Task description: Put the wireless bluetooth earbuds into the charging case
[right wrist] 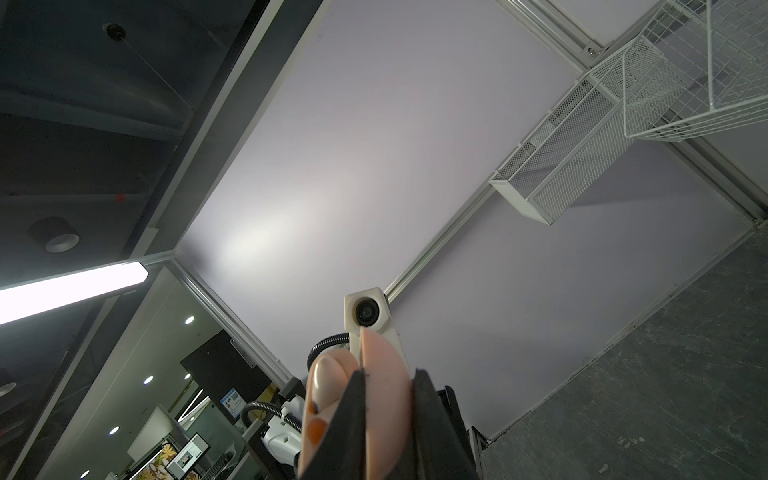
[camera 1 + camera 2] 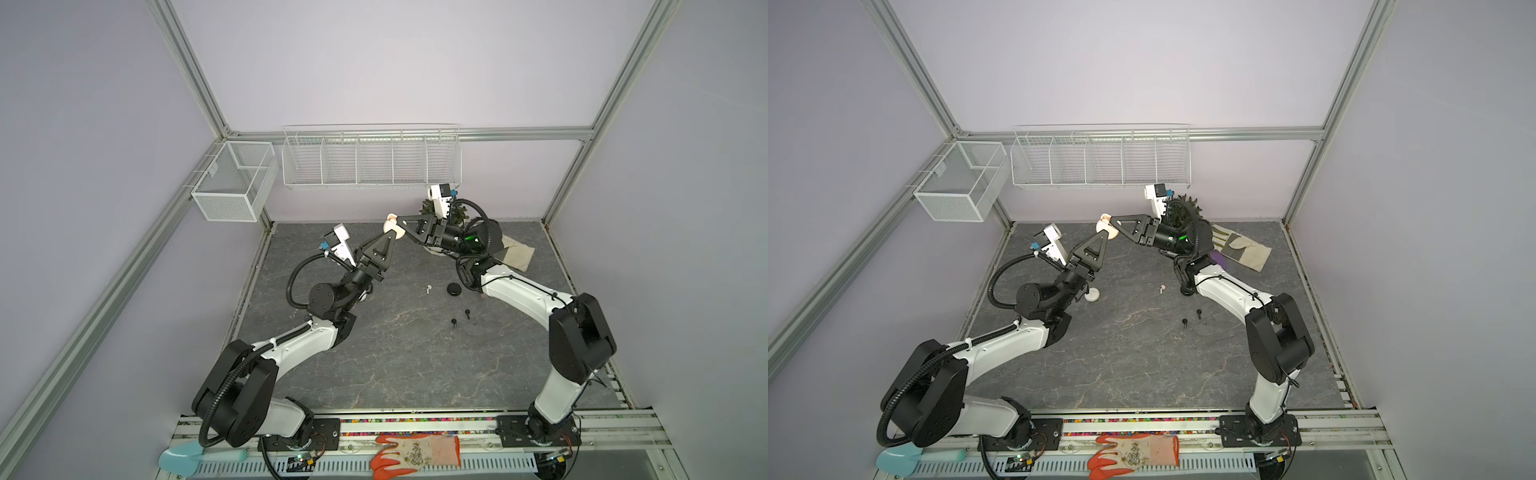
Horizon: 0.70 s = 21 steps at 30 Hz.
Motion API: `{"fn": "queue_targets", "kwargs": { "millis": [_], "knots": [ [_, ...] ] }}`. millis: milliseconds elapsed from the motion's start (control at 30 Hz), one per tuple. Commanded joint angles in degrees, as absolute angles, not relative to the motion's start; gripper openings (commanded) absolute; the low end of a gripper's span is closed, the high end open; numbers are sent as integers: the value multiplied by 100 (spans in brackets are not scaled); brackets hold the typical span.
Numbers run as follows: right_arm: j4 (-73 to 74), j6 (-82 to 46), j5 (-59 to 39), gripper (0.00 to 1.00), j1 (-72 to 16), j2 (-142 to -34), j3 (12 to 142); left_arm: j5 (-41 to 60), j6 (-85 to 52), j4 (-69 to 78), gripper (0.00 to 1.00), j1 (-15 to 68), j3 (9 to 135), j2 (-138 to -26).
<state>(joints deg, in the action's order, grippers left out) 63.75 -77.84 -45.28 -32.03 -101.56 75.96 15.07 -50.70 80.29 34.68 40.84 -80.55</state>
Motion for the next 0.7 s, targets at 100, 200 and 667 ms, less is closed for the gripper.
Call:
{"fn": "queue_targets", "kwargs": {
  "millis": [100,200,667],
  "knots": [
    [6285,-7622,-4603,16,-3239,-9788,7656,1549,-5069,8121,19,3477,3949,-7998],
    [6134,-7513,-4611,14,-3236,-9718,7641,1543,-5071,8121,35,3482,3931,-8006],
    [2629,-4745,-4727,12,-3049,-9008,7911,2039,-4864,8119,64,3447,3820,-7921]
  ]
}}
